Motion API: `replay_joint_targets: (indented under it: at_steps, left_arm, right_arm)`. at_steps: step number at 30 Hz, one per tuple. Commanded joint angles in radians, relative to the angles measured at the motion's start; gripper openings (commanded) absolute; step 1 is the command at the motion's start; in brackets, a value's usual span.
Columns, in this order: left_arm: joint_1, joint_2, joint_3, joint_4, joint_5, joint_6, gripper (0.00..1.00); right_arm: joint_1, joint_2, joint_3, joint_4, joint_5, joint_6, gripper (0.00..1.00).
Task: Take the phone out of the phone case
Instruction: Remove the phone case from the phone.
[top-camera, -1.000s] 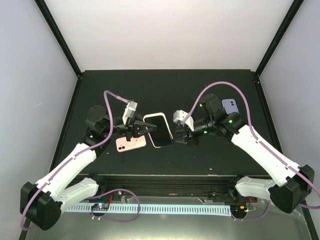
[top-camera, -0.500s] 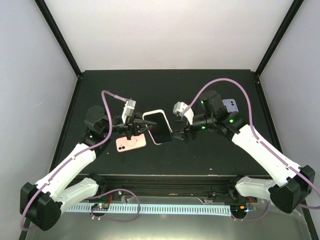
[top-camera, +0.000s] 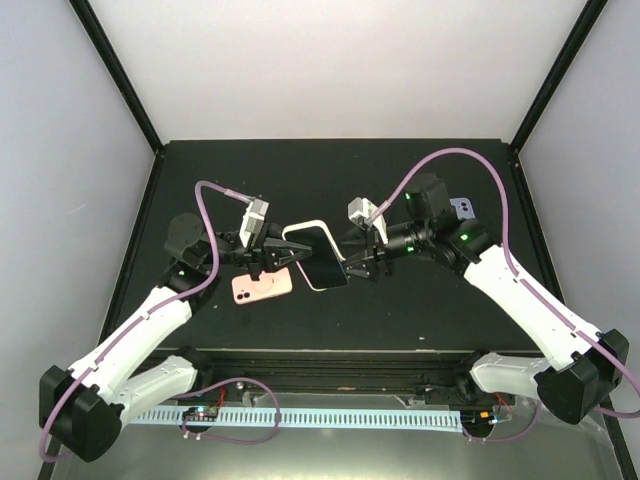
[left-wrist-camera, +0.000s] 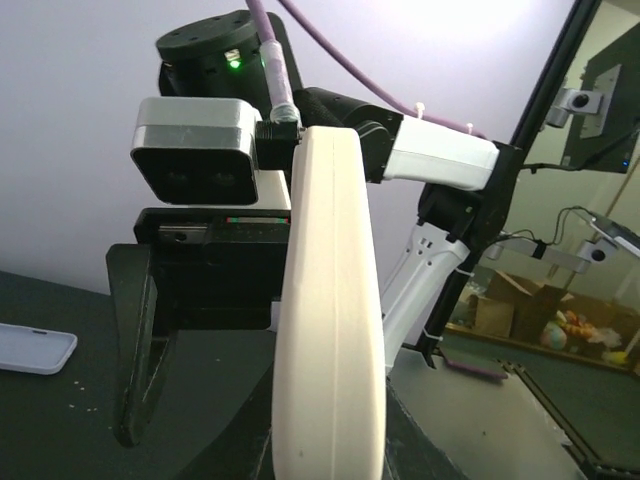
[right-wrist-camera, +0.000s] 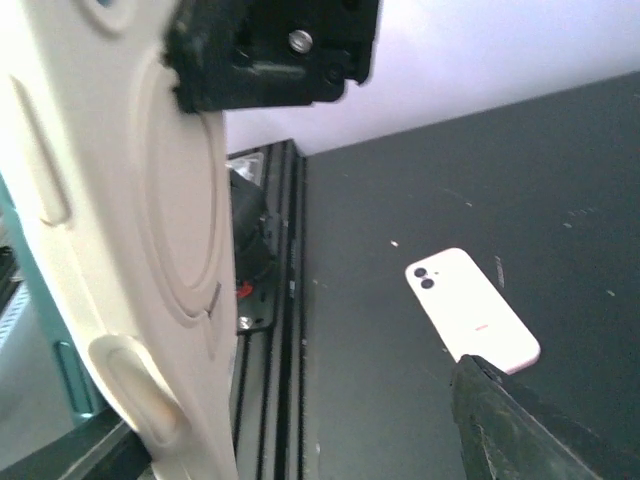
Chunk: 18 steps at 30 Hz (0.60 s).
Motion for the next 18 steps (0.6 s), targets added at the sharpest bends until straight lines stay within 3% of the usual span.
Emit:
replay_joint_targets:
  at_steps: [1, 4, 11, 18]
  left_arm:
    - [-0.038, 0.017, 0.002, -0.059, 0.133, -0.031, 0.02]
    - [-0.037, 0.019, 0.003, -0.069, 0.123, -0.023, 0.02]
    - [-0.024, 0.019, 0.008, -0.111, 0.080, 0.004, 0.02]
    - [-0.001, 0.022, 0.010, -0.153, 0.008, 0.024, 0.01]
  right_arm:
    - [0.000, -0.013, 0.057, 0.202, -0.264, -0.006, 0.66]
    - [0.008, -0.019, 0.059, 0.198, -0.310, 0.002, 0.61]
    - [0.010, -0.018, 0.029, 0.220, -0.137, 0.028, 0.38]
    - [0.010, -0.024, -0.018, 0.241, -0.210, 0.043, 0.21]
